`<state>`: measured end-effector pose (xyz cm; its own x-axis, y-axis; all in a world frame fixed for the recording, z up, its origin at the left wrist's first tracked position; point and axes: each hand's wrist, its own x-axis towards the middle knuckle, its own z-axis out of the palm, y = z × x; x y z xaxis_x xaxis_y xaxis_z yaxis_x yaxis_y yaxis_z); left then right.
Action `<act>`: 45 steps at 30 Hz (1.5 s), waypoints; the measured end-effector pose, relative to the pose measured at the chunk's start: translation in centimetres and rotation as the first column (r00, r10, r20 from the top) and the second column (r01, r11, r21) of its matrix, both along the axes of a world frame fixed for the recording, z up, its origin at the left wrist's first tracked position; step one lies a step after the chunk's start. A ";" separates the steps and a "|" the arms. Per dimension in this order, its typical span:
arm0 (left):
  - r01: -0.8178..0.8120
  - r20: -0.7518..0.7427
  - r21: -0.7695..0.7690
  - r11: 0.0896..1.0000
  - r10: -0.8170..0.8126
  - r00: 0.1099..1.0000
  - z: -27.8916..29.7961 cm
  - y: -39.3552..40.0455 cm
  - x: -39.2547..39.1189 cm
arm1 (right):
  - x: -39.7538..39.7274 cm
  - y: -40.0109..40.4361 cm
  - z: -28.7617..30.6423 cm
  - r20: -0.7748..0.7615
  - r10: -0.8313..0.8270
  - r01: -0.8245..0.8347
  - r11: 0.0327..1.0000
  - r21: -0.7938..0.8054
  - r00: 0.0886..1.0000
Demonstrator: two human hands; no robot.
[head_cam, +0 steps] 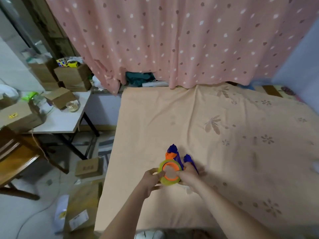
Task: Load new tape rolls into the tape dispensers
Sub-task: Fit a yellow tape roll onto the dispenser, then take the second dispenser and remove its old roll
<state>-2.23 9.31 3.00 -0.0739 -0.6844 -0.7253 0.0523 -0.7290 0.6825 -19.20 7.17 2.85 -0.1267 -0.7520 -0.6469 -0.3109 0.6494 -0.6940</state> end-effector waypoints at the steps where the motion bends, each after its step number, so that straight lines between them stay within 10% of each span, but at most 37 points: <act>1: -0.004 -0.010 0.005 1.000 0.004 1.000 -0.5 -0.2 0.7 | 0.6 -0.2 -0.4 -0.038 0.025 -0.025 1.000 0.003 0.999; 22: -0.204 0.278 0.139 0.969 0.160 0.947 -9.7 -2.5 5.8 | 8.4 -4.1 -7.6 -0.469 0.361 -0.321 0.932 0.167 0.806; 35: -0.177 0.571 0.048 0.983 0.119 0.812 -10.0 -2.8 5.2 | 7.3 -3.8 -8.8 -0.355 0.319 -0.318 0.946 0.065 0.878; 40: 0.015 0.628 -0.286 0.958 0.176 0.758 -7.0 -4.8 0.5 | 1.3 -4.6 -6.8 -0.788 -0.025 -0.193 0.964 -0.181 0.615; 45: 0.242 0.496 -0.234 0.942 -0.098 0.863 -6.8 -5.3 -6.6 | -4.0 -4.1 -7.3 -0.645 0.086 -0.033 0.995 0.094 0.759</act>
<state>-8.85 4.04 -3.83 0.0930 -0.8707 -0.4830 -0.4345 -0.4720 0.7671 -23.23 3.10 -4.49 -0.4917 -0.7268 -0.4796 -0.7085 0.6541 -0.2649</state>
